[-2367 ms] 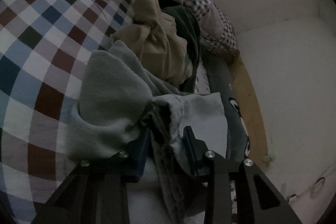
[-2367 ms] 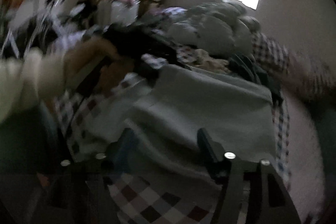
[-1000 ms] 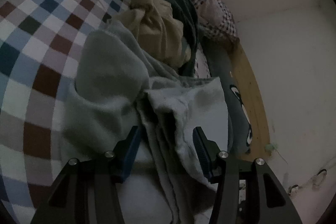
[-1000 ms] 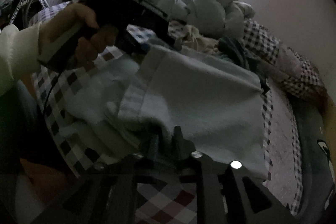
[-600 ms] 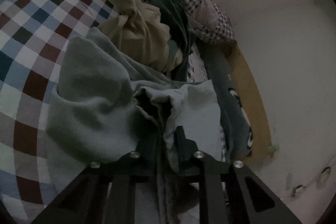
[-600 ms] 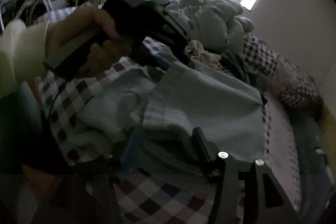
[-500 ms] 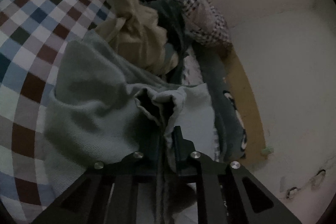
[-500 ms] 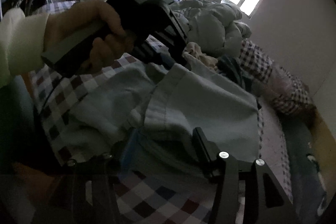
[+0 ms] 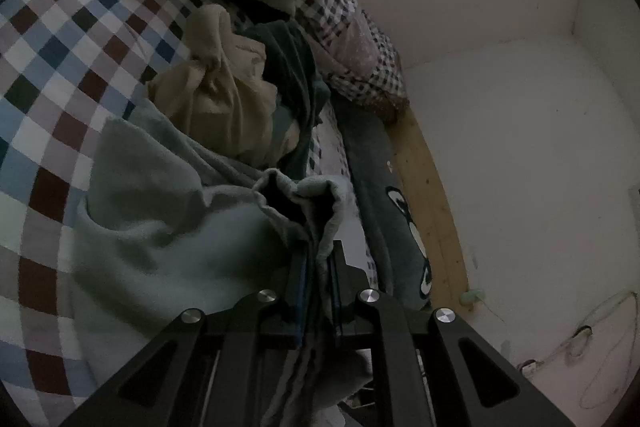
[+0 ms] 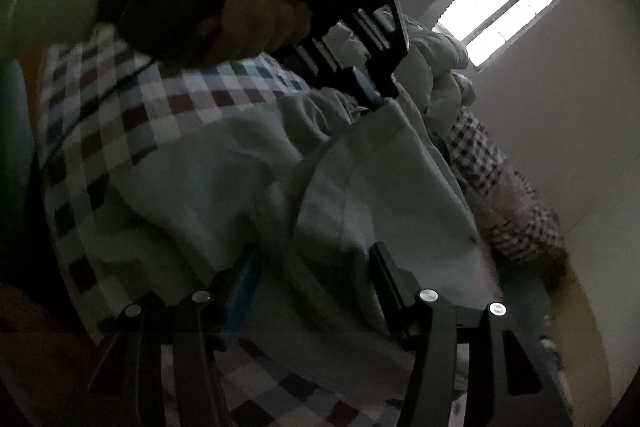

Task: Fold clothes

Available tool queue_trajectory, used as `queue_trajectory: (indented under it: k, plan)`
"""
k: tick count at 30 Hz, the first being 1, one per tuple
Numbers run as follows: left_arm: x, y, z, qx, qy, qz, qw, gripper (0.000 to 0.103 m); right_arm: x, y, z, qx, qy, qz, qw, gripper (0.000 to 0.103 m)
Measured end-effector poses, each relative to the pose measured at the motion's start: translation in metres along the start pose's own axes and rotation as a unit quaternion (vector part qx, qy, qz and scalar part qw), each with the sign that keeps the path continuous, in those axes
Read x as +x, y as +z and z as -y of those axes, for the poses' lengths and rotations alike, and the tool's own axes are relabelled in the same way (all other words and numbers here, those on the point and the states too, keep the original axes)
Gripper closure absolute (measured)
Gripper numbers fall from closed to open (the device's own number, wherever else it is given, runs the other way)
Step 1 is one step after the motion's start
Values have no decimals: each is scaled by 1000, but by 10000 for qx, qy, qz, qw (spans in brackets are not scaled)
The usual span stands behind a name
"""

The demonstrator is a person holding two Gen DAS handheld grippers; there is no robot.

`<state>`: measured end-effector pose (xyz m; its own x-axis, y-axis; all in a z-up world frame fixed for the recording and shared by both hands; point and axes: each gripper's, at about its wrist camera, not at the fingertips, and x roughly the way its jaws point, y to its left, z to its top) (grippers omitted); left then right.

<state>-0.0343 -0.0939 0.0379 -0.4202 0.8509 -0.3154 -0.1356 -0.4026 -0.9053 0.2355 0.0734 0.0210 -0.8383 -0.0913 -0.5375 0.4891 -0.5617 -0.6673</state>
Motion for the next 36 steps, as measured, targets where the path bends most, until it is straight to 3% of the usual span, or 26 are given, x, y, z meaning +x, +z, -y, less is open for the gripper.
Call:
queue_trajectory:
  k: [6,11,12,15,16,20,25,28,31,36]
  plan:
    - [0,1,-2,-51,-16,-44,10000,94,12,-9,10,111,-214,-194,9995,44]
    - [-2,0,-5,-77,97,2,9999,94,22,-2,7,-95,-370,-38,9993,45]
    - [-4,-1,-6,-73,132,19,9999,94,25,-1,4,-174,-365,-11,9992,52]
    - [-10,-2,0,14,84,135,9999,94,20,2,11,52,-343,101,9993,88]
    - [-14,-2,5,129,48,218,9997,94,13,4,17,179,-398,204,9988,89]
    - [-25,-3,10,263,14,448,9986,94,-11,15,37,569,-505,547,9956,91]
    - [-10,-10,-25,-79,1115,89,9937,94,1,17,26,569,-153,453,9972,91]
    - [-6,-14,-33,-37,1417,-5,9899,94,13,11,18,545,93,251,9982,90]
    - [-14,-14,-20,356,1618,257,9858,94,25,6,11,521,339,48,9981,86]
    - [-38,-13,-12,658,1987,830,9743,94,13,8,30,1092,794,235,9906,71]
